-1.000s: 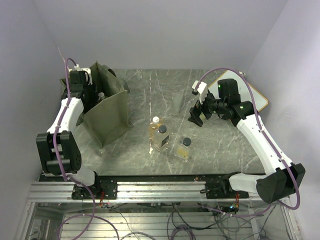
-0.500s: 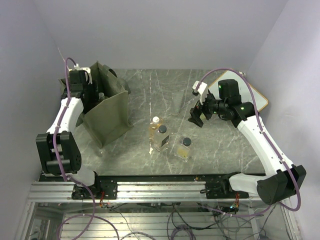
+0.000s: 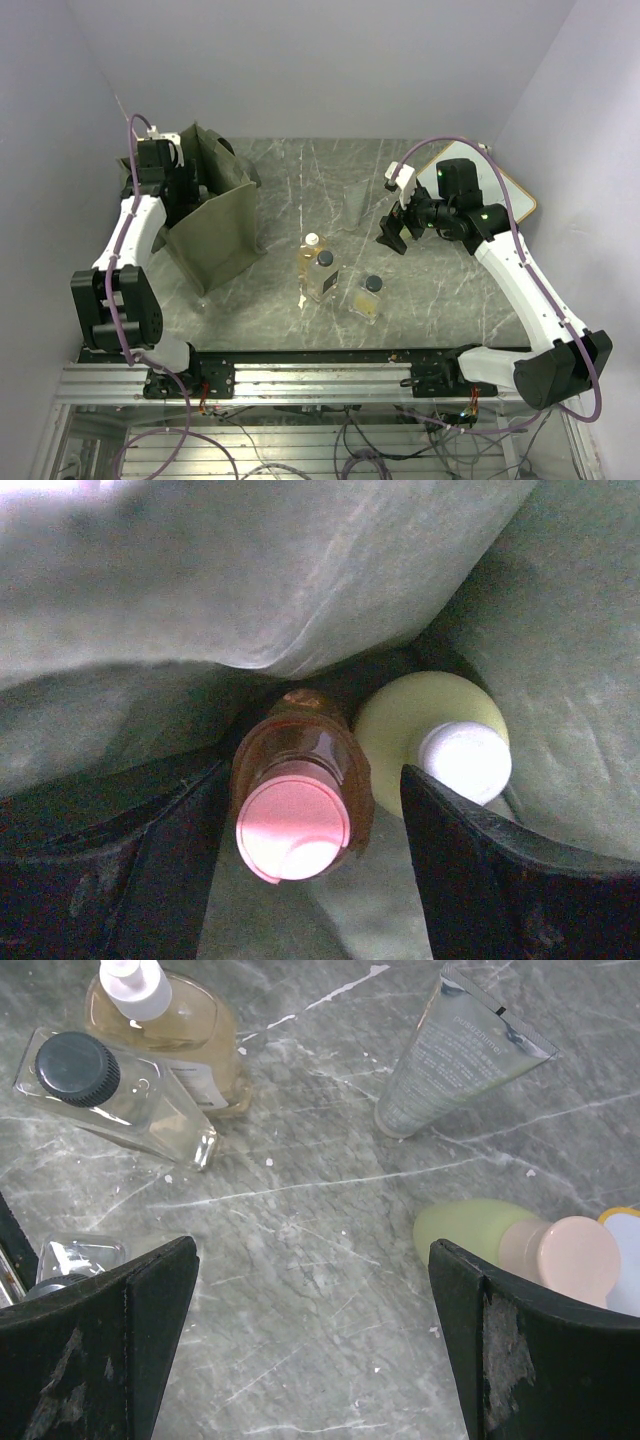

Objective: Place the personal care products into the canvas bag
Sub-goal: Place the care product in the canvas bag, then pick up the care product from the center of the board.

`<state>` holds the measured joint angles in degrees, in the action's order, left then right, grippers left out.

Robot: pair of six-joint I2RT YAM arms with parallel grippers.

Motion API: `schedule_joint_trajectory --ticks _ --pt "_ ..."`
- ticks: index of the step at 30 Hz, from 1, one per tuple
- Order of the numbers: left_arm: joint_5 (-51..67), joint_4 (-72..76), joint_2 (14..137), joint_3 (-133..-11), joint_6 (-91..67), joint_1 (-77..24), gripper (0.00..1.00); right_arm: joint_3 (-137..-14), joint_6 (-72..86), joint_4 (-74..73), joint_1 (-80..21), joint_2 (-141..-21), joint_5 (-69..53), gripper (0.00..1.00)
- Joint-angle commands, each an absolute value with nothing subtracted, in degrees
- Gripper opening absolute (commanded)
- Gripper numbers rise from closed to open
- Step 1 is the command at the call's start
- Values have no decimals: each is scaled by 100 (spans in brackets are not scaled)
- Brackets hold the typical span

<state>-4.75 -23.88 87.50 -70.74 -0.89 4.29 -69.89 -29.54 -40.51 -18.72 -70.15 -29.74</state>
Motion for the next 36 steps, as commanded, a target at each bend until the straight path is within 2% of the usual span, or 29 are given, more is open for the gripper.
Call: schedule_joint_trajectory --ticks 1,14,24,36 --pt "-342 -2324 8457 -7388 -50 413 80 -6987 -2944 -4036 -1898 -6953 -2964 100" --pt "-339 -2525 8094 -7707 79 412 87 -7046 -2953 -4054 -1908 -6993 -2979 100" --pt "-394 -2505 7576 -7919 230 406 88 -7115 -2953 -4061 -1917 -7048 -3024 100" --pt "1318 -2844 6861 -8557 417 33 87 -7030 -2855 -3937 -1921 -6955 -2933 100"
